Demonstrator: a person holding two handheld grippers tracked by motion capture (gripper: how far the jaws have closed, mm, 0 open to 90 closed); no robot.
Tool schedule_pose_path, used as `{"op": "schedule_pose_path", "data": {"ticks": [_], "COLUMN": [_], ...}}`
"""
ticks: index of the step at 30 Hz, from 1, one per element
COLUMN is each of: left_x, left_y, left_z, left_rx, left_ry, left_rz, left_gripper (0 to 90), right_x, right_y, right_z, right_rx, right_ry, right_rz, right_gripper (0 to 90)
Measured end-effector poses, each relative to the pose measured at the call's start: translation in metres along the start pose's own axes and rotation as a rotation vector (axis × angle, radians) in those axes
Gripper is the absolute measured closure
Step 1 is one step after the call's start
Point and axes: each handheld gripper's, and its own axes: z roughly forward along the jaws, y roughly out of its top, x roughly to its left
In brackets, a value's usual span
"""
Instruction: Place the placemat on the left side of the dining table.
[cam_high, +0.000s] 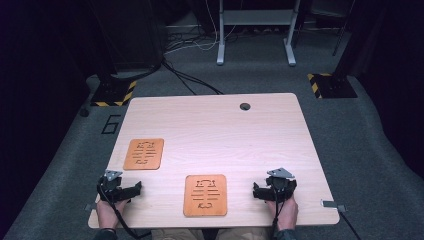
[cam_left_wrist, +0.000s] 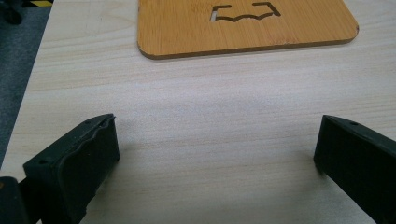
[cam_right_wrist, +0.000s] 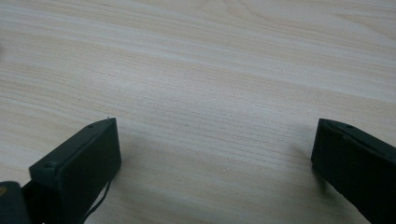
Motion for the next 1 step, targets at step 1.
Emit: {"op": "schedule_pose_path", "data": {"ticks": [1], "left_x": [0.0], "left_y": [0.0], "left_z": [0.0], "left_rx": [0.0], "left_ry": [0.0], "left_rz": [0.0], "left_gripper": [0.0], "right_x": [0.0], "right_y": [0.0], "right_z": [0.0], "right_rx": [0.0], "right_ry": [0.0], "right_rz": [0.0], "right_gripper": [0.7]}}
